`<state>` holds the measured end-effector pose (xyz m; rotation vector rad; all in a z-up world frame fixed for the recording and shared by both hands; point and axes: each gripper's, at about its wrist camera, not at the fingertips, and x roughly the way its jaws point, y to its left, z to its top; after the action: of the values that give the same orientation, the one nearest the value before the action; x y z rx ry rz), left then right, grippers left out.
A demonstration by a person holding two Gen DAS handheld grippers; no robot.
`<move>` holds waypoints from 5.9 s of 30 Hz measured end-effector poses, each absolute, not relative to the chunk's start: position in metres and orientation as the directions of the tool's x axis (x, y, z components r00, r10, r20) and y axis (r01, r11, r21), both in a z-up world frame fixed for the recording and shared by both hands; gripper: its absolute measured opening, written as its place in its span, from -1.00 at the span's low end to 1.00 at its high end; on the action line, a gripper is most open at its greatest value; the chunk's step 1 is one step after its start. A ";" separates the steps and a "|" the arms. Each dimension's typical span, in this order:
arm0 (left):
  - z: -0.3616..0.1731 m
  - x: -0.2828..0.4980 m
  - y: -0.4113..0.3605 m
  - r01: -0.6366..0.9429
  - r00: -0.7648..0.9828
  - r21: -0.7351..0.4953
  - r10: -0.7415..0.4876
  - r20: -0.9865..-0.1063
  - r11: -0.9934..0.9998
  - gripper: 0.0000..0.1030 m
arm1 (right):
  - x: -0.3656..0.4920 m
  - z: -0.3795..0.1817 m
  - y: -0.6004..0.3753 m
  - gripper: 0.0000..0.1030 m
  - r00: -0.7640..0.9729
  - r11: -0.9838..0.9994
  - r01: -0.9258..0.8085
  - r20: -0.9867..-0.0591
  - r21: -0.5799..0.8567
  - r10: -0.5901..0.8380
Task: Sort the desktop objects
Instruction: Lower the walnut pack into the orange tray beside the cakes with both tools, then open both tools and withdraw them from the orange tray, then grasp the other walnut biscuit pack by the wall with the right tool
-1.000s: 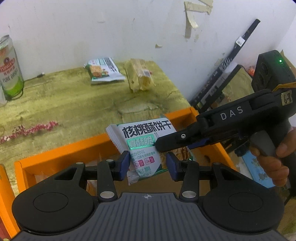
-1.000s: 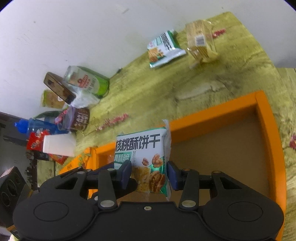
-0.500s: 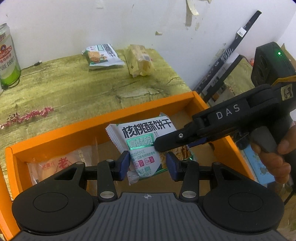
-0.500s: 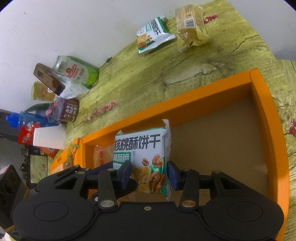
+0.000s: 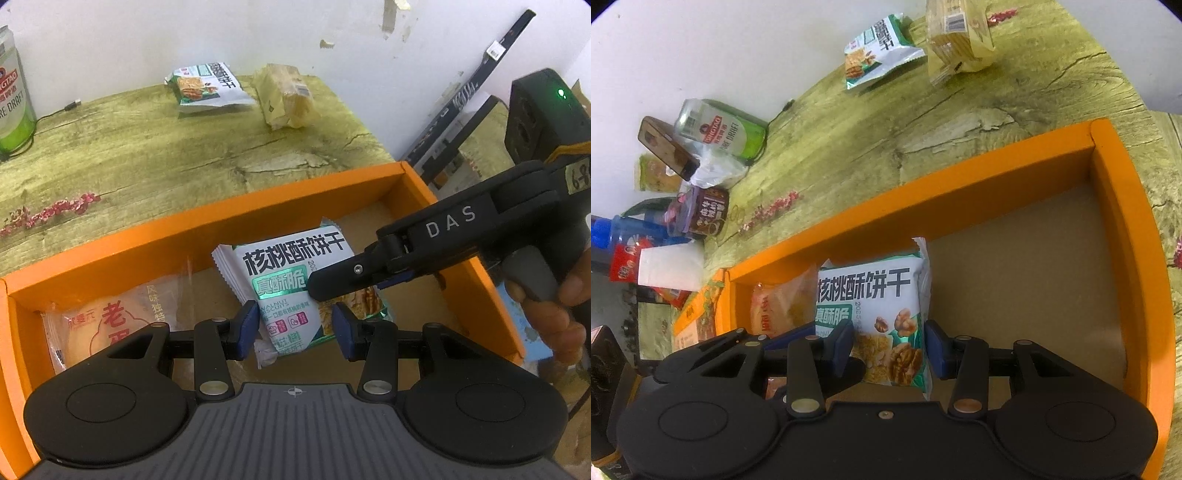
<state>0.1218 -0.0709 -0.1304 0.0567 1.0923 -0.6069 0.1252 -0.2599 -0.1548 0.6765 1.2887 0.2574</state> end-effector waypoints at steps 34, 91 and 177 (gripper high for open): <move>-0.131 0.119 -0.083 0.536 0.324 -0.175 -0.393 -0.861 0.826 0.14 | 0.131 -0.165 -0.261 -0.12 0.294 0.776 0.215 -0.797 0.593 0.527; -0.132 0.118 -0.079 0.527 0.319 -0.168 -0.377 -0.870 0.833 0.35 | 0.115 -0.162 -0.261 -0.14 0.309 0.782 0.232 -0.806 0.579 0.505; -0.098 0.275 0.001 0.306 0.508 -0.215 -0.350 -0.787 0.928 0.89 | 0.364 -0.156 -0.186 0.39 0.213 0.985 -0.143 -0.969 0.095 0.124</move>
<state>0.2746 0.0007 -0.0984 -0.0501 0.9593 -0.3951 0.3636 -0.1859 -0.1561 -0.0162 1.3430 0.1849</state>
